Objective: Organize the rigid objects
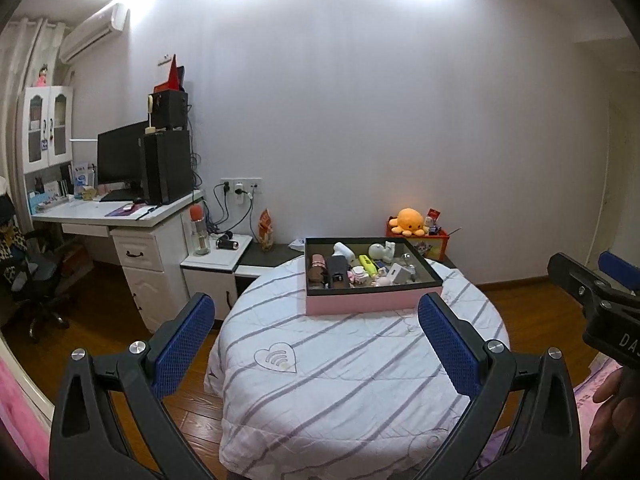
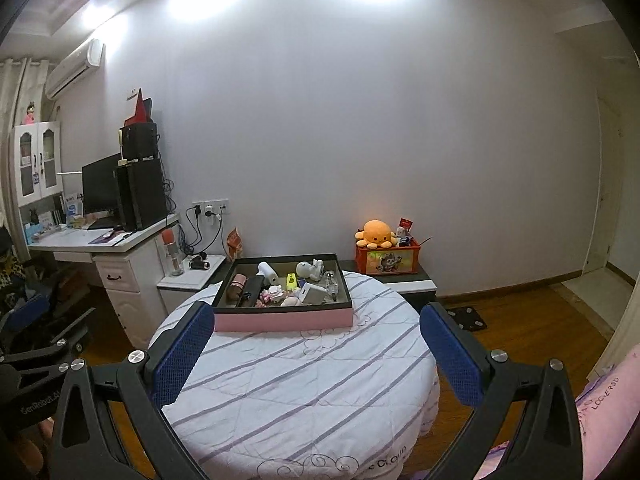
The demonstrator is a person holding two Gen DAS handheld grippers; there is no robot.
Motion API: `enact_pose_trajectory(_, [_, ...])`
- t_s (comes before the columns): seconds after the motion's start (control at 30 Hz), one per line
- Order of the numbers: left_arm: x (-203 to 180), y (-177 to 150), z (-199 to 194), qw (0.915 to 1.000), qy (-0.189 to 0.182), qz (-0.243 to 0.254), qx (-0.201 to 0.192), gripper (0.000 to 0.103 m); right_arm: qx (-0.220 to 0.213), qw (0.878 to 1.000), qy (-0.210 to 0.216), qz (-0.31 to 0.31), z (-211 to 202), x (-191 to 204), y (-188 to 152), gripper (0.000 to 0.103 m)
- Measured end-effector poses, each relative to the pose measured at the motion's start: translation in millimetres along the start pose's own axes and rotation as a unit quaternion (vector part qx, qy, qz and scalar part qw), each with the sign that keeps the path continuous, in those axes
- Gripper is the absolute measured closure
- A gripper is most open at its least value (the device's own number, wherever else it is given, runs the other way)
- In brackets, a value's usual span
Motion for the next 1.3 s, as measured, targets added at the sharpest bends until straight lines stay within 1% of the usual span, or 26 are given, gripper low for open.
enact_pose_trajectory(0.33, [-8.7,2.9,-9.6,0.9999,-0.003,0.003,-0.011,0.000,-0.004,1.000,-0.008,0.006,-10.3,-6.2,-1.1,0.000])
enact_pose_trajectory(0.67, [-11.5,3.3,-10.5,0.9999,-0.006,0.005,-0.011,0.000,-0.002,1.000,-0.011,0.007,-11.3,-10.2,-4.1,0.000])
enact_pose_trajectory(0.87, [-10.2,3.4,-9.8,0.9999,-0.016,0.000,-0.005,0.000,0.001,1.000,-0.012,0.007,-11.1,-11.1,-5.7,0.000])
enact_pose_trajectory(0.93, [-9.1,3.3,-9.9,0.9999,-0.012,-0.006,-0.005,0.000,0.002,1.000,-0.012,0.007,-11.2,-11.0,-5.8,0.000])
enact_pose_trajectory(1.07, [-6.4,3.3,-10.5,1.0000,0.004,-0.003,-0.008,0.000,0.004,1.000,-0.013,0.007,-10.9,-10.9,-5.5,0.000])
enact_pose_trajectory(1.13, [-6.3,3.3,-10.2,1.0000,0.005,0.001,-0.005,0.000,0.003,1.000,-0.013,0.006,-11.0,-10.9,-5.7,0.000])
enact_pose_trajectory(1.3, [-4.4,3.5,-6.2,0.9999,-0.007,-0.006,0.012,0.000,0.006,1.000,-0.011,0.006,-8.5,-11.0,-6.8,0.000])
Point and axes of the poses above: each gripper's, at about its wrist camera, not at the fingertips, and z roughly the way its jaws point, x to its left, y to its top, the point moved 3 cm from there along z, roughly the way its jaws point, and after that the axes turned 2 degrees about -z, right-handed, at the moved point
